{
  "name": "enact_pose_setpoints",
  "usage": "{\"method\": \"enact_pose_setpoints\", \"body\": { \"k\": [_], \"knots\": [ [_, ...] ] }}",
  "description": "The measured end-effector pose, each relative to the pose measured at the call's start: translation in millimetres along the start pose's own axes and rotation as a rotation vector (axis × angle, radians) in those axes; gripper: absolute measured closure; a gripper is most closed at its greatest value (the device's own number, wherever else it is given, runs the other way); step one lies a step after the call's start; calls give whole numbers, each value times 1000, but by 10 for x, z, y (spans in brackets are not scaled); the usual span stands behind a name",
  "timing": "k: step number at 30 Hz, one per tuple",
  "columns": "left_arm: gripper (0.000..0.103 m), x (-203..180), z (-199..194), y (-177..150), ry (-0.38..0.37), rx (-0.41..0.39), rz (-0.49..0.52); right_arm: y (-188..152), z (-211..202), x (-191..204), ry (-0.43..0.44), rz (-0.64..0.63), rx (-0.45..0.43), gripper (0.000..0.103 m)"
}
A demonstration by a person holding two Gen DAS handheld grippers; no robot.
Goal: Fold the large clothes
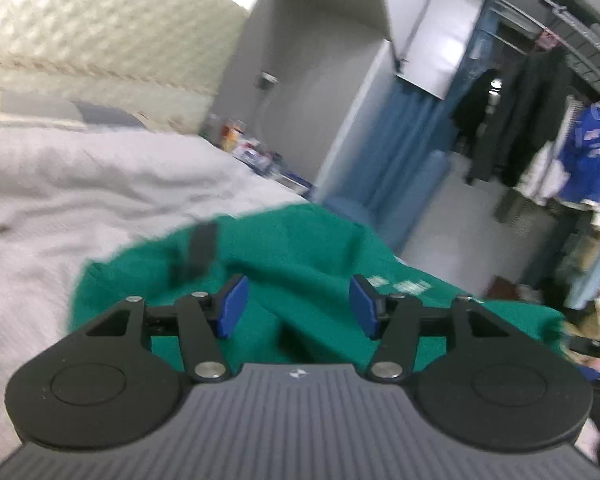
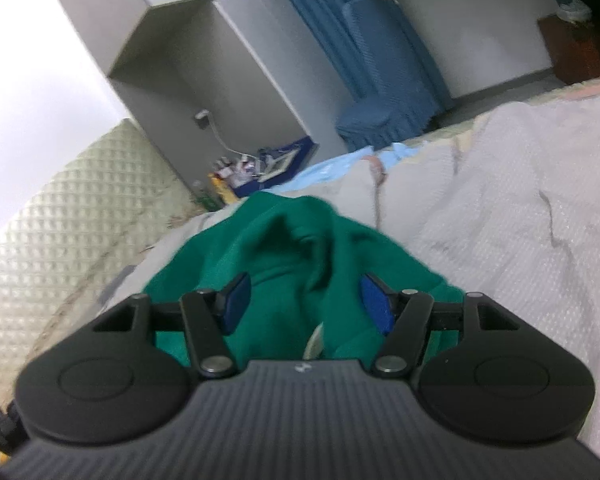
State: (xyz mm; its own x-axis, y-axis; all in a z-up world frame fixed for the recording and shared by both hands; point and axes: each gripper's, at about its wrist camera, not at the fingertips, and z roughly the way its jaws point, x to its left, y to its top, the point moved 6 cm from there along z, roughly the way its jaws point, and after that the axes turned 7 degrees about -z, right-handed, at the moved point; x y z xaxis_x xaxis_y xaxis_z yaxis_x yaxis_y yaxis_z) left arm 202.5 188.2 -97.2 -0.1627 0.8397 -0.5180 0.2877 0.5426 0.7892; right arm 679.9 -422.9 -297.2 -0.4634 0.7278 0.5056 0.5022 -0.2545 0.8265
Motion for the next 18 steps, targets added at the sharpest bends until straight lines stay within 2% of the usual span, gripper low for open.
{"method": "enact_pose_setpoints", "body": {
  "k": [3,5,8,12,15,18],
  "knots": [
    [41,-136,34,-206,-54,80,-6,10,-89,137,25,-54,-24,39],
    [41,-210,91,-335,-88,131,-10,52,-103,213,72,-62,-47,47],
    [40,-262,211,-502,-128,203,-39,100,-112,297,113,-81,-81,47],
    [33,-268,361,-704,-155,285,-87,56,48,299,141,-50,-47,47],
    [32,-256,461,-826,-163,339,-103,-4,226,211,80,-36,-11,46],
    [31,-225,552,-909,-183,373,-127,-38,448,63,7,-19,13,31]
  ]
}}
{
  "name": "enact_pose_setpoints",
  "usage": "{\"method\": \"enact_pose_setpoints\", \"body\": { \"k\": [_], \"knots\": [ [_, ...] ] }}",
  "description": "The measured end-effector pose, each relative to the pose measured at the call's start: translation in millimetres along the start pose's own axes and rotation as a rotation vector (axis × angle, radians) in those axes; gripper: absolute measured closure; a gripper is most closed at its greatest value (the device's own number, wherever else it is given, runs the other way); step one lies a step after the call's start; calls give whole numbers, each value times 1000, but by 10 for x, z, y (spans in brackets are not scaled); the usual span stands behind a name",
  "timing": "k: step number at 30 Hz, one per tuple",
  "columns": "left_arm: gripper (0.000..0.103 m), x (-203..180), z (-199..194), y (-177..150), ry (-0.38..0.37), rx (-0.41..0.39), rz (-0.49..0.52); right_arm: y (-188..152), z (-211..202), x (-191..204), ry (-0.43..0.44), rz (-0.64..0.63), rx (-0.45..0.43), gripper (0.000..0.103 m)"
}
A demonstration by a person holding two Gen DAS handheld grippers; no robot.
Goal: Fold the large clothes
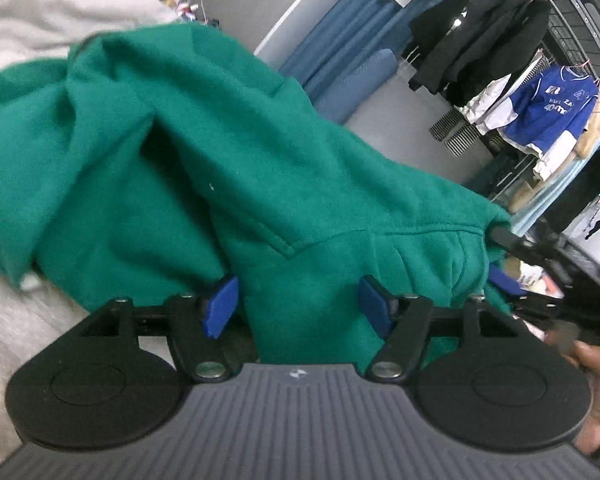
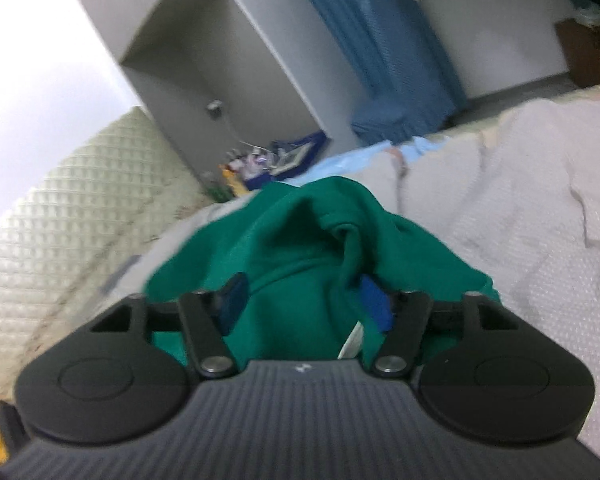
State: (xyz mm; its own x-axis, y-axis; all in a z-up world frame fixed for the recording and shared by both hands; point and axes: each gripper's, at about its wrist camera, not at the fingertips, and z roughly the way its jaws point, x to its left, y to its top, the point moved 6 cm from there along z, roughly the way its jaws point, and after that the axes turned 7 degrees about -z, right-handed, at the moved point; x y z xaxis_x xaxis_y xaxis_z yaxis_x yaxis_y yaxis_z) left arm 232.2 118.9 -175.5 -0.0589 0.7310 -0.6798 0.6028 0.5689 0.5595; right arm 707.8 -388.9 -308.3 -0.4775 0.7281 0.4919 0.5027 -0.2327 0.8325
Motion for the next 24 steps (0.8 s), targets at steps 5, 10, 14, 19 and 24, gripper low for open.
{"method": "enact_pose_setpoints", "body": {
  "k": [5,10,14,19,24],
  "knots": [
    [33,-16,119,-64,-49,46,-2,-87,215,-134,45,39,35,19],
    [81,-138,125,-139,-43,67,84,-88,190,-70,105,18,58,31],
    [96,-215,-154,-17,-108,-7,56,-46,78,2,91,-31,48,46],
    [97,-313,-762,172,-270,-105,-68,-6,-142,1,126,29,28,47],
    [98,-401,-1255,149,-332,-126,-114,-32,-421,123,166,27,10,46]
  ]
}}
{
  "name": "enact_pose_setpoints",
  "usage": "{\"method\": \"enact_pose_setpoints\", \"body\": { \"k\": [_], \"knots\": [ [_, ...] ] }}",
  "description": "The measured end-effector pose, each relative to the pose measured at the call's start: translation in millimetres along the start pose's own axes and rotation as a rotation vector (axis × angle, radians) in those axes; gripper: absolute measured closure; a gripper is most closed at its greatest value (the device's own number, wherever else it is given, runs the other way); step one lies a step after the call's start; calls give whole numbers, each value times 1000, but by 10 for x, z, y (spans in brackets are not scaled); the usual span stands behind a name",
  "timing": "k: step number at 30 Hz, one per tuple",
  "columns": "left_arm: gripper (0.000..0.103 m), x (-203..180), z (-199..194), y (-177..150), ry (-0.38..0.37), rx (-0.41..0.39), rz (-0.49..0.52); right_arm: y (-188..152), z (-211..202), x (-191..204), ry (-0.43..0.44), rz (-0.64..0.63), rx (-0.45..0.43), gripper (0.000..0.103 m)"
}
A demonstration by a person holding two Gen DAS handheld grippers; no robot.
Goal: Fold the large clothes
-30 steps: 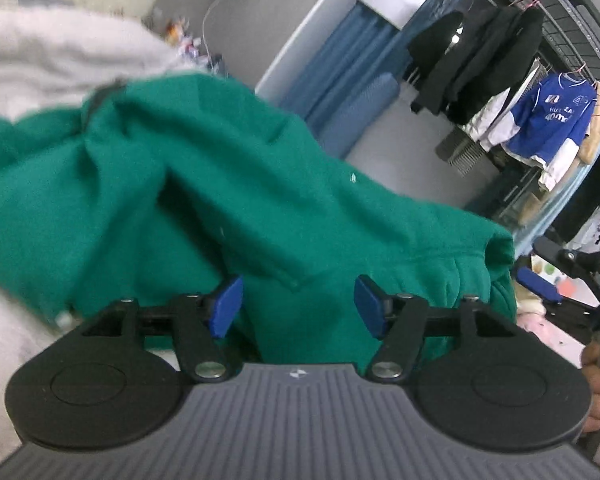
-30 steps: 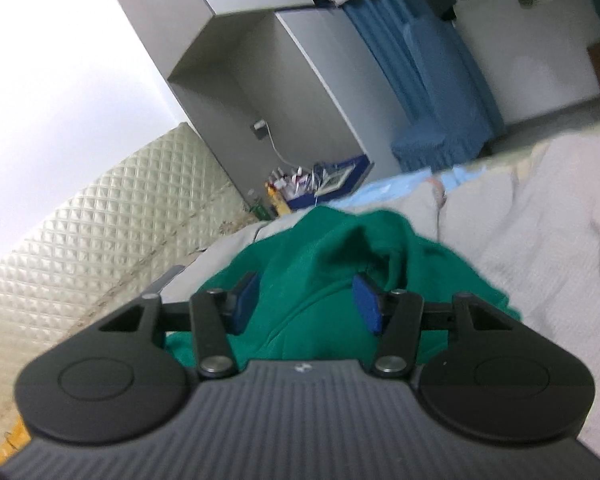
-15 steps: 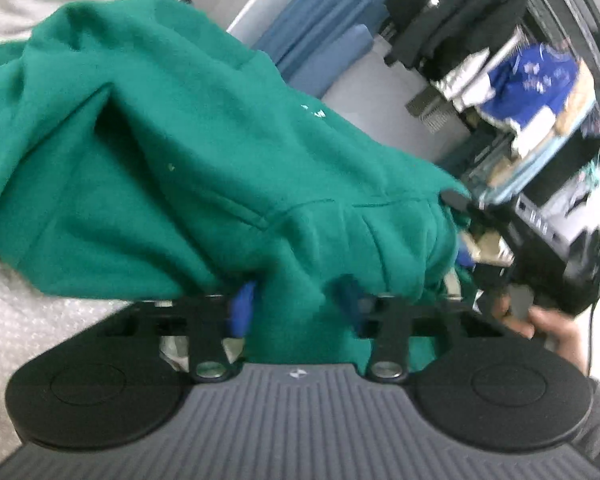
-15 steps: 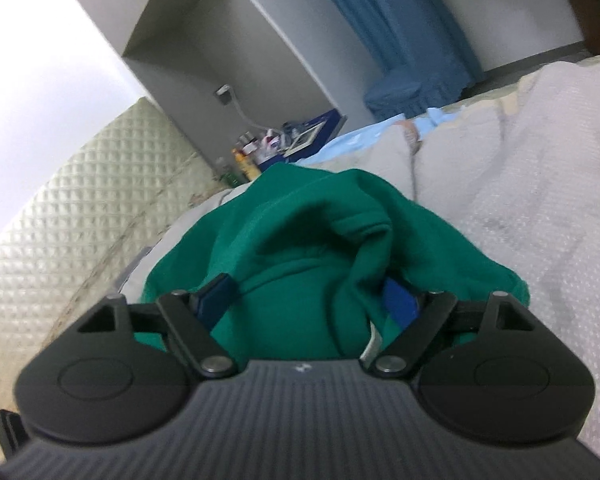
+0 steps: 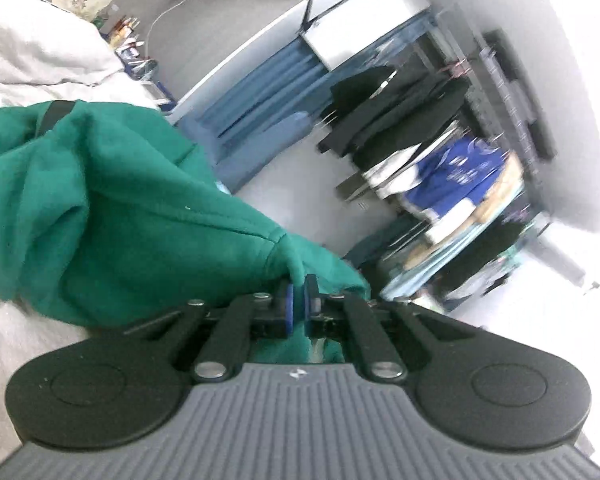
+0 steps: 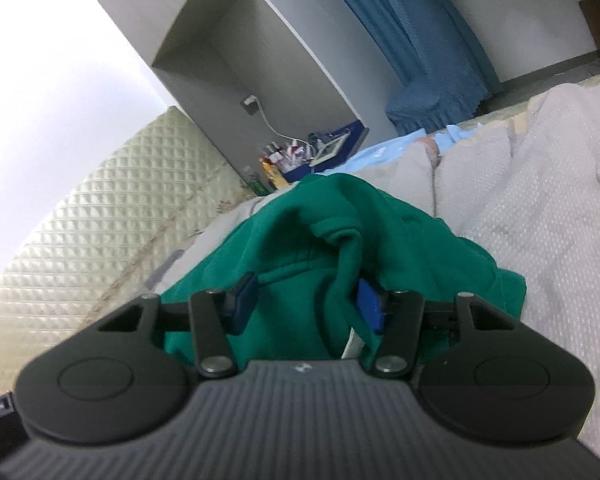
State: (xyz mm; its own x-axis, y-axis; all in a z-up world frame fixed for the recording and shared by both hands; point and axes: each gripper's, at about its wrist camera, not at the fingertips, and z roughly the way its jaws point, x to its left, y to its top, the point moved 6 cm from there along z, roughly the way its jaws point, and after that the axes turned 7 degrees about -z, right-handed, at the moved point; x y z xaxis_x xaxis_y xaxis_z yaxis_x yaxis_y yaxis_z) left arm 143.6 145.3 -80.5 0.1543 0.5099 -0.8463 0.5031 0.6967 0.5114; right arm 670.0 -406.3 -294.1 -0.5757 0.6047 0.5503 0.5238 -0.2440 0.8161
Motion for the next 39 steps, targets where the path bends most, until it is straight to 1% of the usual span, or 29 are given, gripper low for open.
{"method": "enact_pose_setpoints", "body": {
  "k": [1,3,5,6,7,10,14,15,17,19,20,21,22,23,26,28,30,33,36,39],
  "knots": [
    [98,-46,-75,-23,-17,-5,-10,-3,-64,31,11,3,-4,46],
    [98,-142,-240,-74,-35,-24,4,7,-201,106,29,-4,-19,46],
    [98,-242,-380,-87,-60,-54,2,31,-331,174,54,-12,-38,46],
    [98,-238,-526,-102,-67,-73,-10,46,-387,194,71,-5,-43,46],
    [98,-204,-585,-83,-64,-91,-29,51,-440,211,89,9,-49,46],
    [98,-133,-699,-108,-27,-100,-59,26,-555,223,143,70,-59,46],
    [98,12,-629,-180,27,-56,-99,-77,-568,243,192,127,-23,45],
    [97,63,-587,-173,46,-47,-100,-98,-556,252,189,127,-9,45],
    [97,124,-540,-187,99,-23,-90,-123,-548,274,149,108,10,45],
    [87,192,-486,-173,121,-6,-93,-140,-567,281,96,80,15,45],
    [67,232,-473,-158,118,-4,-109,-154,-580,278,76,74,21,45],
    [44,273,-485,-139,106,-8,-128,-179,-590,272,58,71,33,45],
    [38,317,-502,-103,100,-18,-145,-207,-608,267,45,67,44,45],
    [35,316,-486,-93,99,-28,-154,-236,-628,263,40,66,48,45],
    [33,401,-485,-25,97,-37,-186,-325,-683,249,48,94,63,45],
    [33,466,-477,30,120,-45,-192,-374,-695,269,59,106,75,46],
    [33,507,-471,99,150,-57,-174,-413,-661,292,57,88,92,46],
    [31,577,-492,237,192,-96,-129,-493,-540,325,30,31,139,46],
    [31,638,-483,363,263,-137,-72,-591,-414,295,20,36,196,46],
    [31,722,-364,412,275,-120,-70,-680,-321,258,11,55,237,46]
  ]
}}
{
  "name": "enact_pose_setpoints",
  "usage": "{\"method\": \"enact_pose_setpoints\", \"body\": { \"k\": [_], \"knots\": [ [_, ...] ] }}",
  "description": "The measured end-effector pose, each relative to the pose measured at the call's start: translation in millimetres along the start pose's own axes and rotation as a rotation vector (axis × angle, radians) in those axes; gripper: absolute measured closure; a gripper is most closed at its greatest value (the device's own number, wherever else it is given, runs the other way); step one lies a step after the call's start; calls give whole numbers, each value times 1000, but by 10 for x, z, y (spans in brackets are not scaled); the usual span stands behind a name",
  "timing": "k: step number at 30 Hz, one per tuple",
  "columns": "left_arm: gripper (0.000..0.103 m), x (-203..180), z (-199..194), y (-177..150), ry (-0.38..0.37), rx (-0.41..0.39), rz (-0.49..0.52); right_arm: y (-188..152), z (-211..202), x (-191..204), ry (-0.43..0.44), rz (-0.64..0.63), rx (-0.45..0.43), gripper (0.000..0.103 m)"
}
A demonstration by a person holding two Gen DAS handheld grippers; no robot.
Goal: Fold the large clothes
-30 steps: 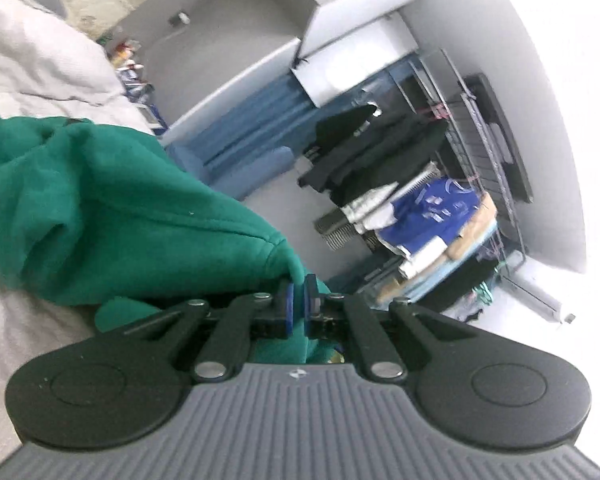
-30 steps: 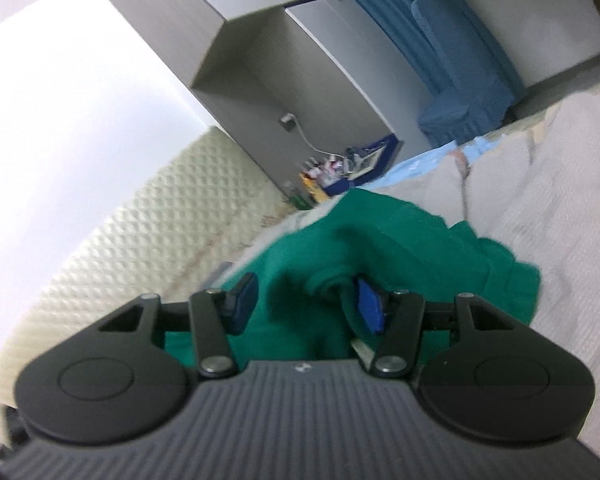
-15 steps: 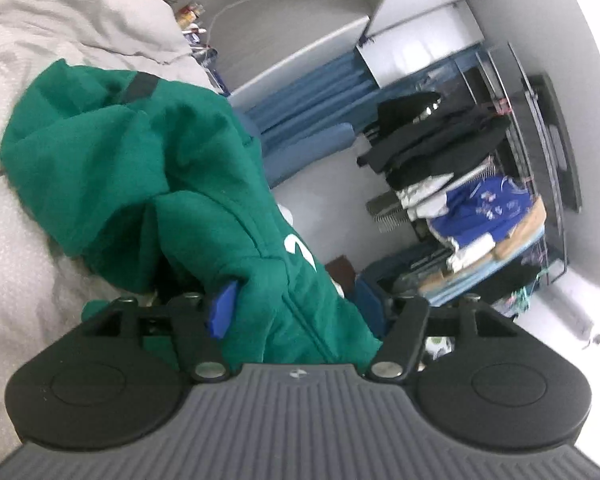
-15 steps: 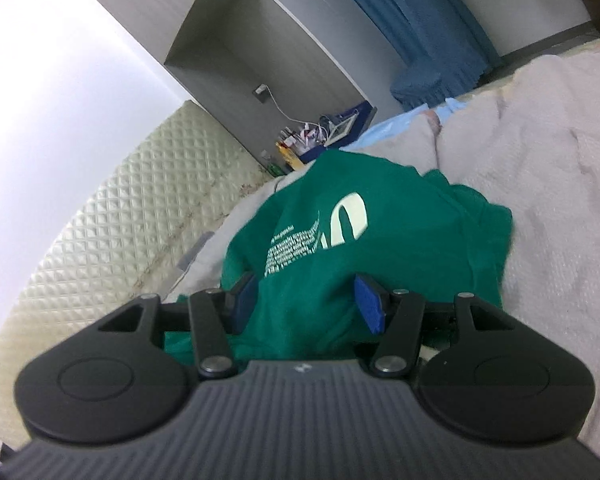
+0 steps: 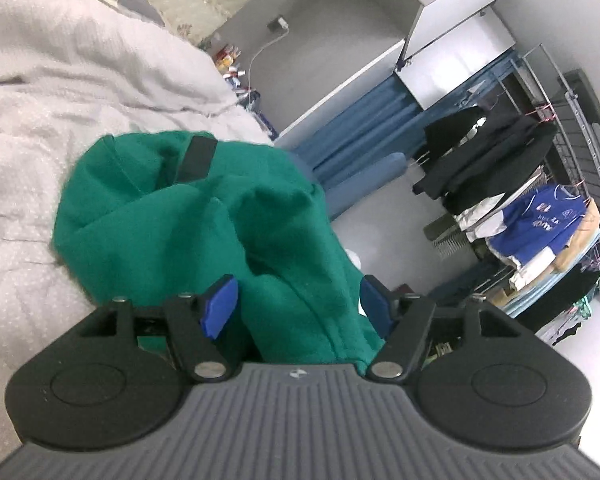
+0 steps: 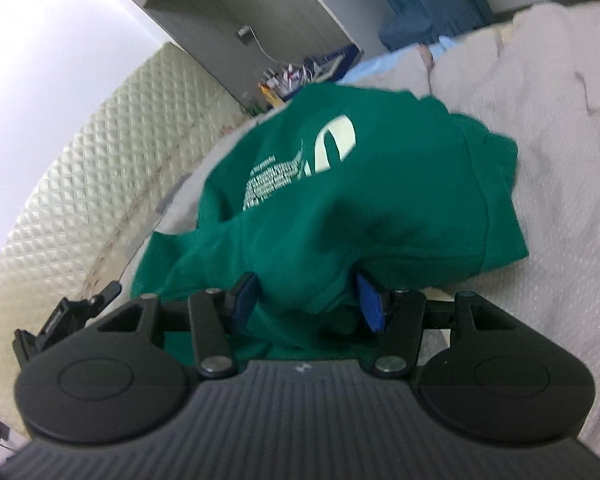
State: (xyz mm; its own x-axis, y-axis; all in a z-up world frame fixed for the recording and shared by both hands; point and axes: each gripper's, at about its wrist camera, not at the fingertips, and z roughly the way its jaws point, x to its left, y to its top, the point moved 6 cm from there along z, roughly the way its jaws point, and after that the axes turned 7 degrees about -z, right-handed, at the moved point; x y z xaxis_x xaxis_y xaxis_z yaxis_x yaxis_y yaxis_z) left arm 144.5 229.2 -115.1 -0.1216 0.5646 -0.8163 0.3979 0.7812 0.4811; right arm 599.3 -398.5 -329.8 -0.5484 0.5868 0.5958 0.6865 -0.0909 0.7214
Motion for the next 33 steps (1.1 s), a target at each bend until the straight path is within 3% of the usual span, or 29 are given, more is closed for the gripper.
{"method": "enact_pose_setpoints", "body": {
  "k": [5,14,16,18,21,24,28,30,33],
  "knots": [
    [31,47,268,-72,-34,68,0,-78,156,14,17,-1,50,46],
    [33,108,683,-291,17,192,91,-134,447,-95,-25,9,123,46],
    [49,66,730,-356,17,209,134,-129,424,-111,-22,16,107,47],
    [69,31,748,-394,9,219,160,-82,368,-104,-19,11,74,58],
    [85,-42,699,-414,-52,218,163,10,246,-58,-15,-17,7,64],
    [86,-200,513,-424,-178,184,178,100,65,-2,1,-32,-76,66],
    [86,-316,389,-557,-286,257,120,203,-190,-62,5,15,-172,66],
    [86,-286,372,-655,-290,304,73,216,-260,-122,-3,42,-194,66],
    [86,-187,435,-754,-224,338,56,230,-252,-220,-30,94,-202,66]
  ]
}}
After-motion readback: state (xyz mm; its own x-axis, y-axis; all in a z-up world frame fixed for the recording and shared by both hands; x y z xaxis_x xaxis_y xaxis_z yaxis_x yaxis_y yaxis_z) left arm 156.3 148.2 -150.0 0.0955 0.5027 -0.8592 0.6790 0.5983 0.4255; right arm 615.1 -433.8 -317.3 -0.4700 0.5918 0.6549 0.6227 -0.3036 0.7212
